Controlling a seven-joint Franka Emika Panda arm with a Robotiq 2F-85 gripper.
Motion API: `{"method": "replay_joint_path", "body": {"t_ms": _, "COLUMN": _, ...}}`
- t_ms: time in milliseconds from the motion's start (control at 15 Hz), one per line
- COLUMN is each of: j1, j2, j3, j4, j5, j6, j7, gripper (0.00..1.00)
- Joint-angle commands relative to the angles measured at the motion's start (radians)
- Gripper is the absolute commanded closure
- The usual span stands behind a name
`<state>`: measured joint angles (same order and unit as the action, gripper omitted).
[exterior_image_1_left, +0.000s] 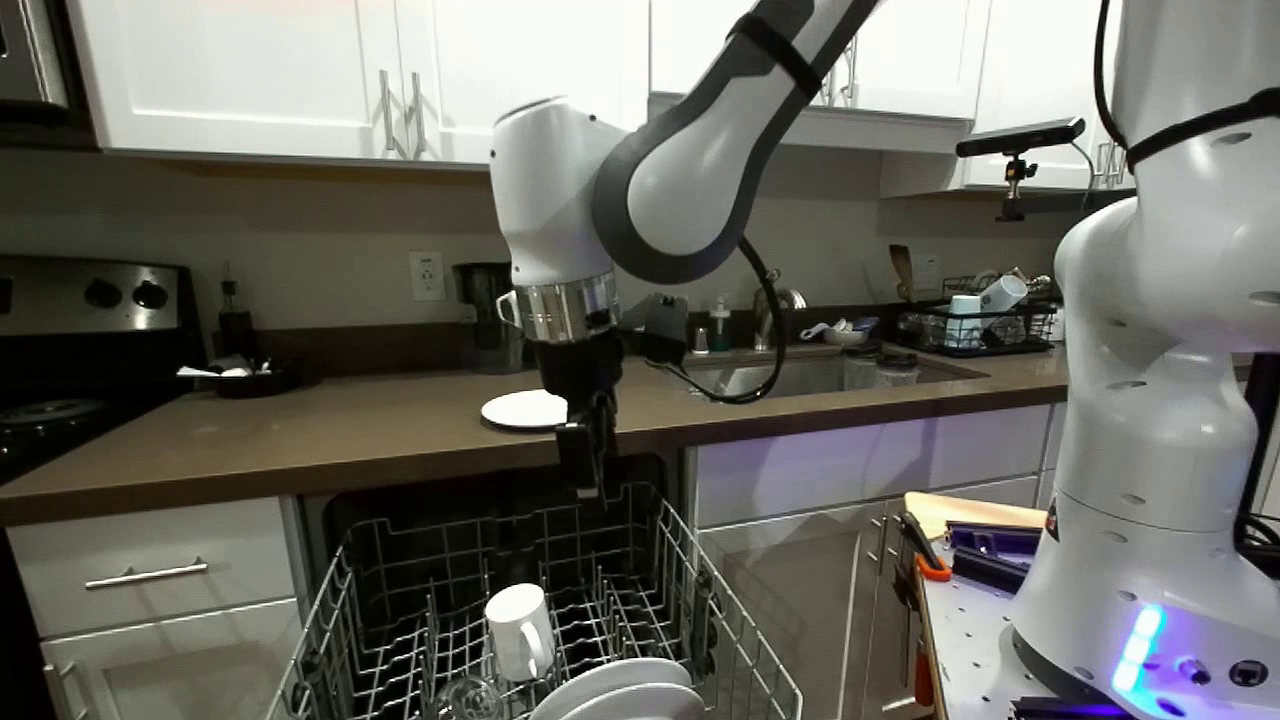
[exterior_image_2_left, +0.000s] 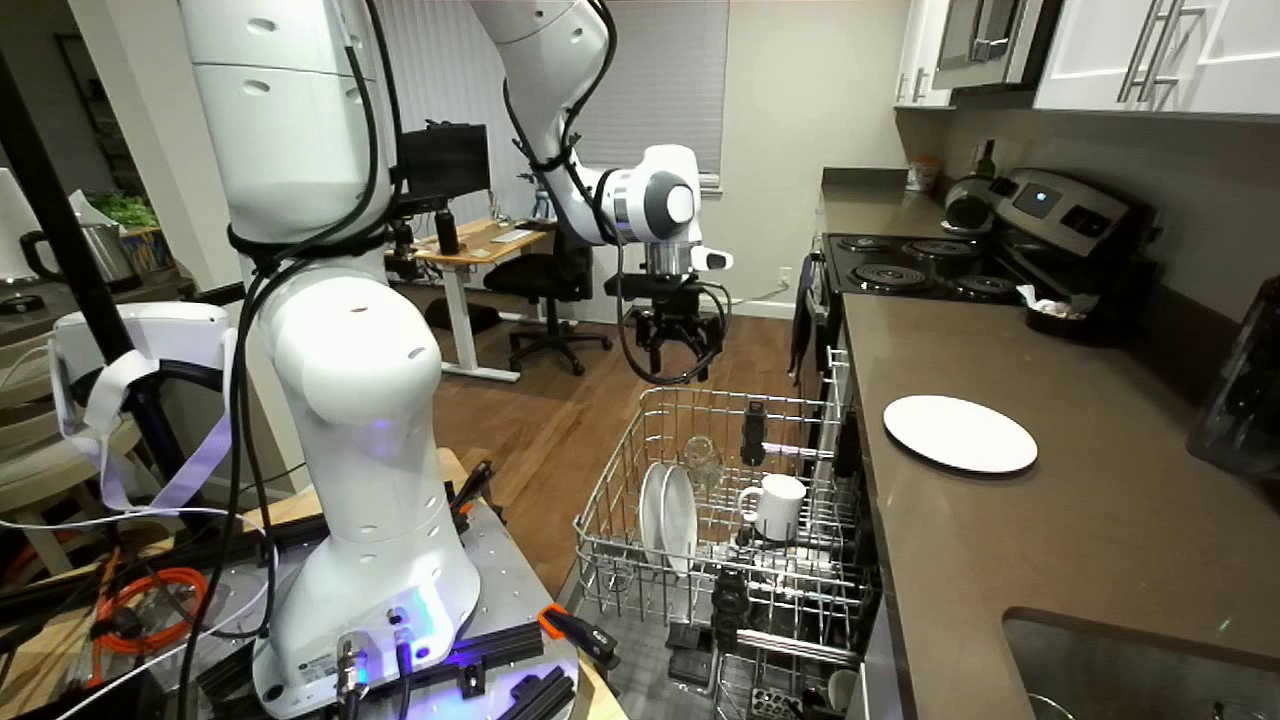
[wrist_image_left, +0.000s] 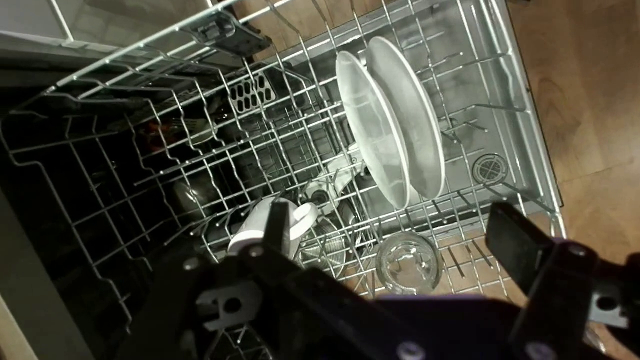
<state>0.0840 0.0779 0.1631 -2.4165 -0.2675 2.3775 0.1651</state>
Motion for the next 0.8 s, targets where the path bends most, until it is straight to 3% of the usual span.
{"method": "replay_joint_path", "body": {"t_ms": 0, "j1": 0.014, "j2": 0.110, "j3": -0.048, "j4": 0.039, "j5": -0.088, "j6": 0.105, "j7": -0.003, "gripper": 0.00}}
{"method": "replay_joint_path", "body": {"t_ms": 333, "j1": 0.029, "j2": 0.229, "j3": -0.104, "j4": 0.074, "j5": -0.152, "j6": 0.258, "j7": -0.013, "gripper": 0.00}}
{"method": "replay_joint_path", "body": {"t_ms": 733, "j1": 0.001, "j2": 0.364, "j3": -0.045, "j4": 0.095, "j5": 0.039, "j6": 0.297, "j7": -0.161, "gripper": 0.00}}
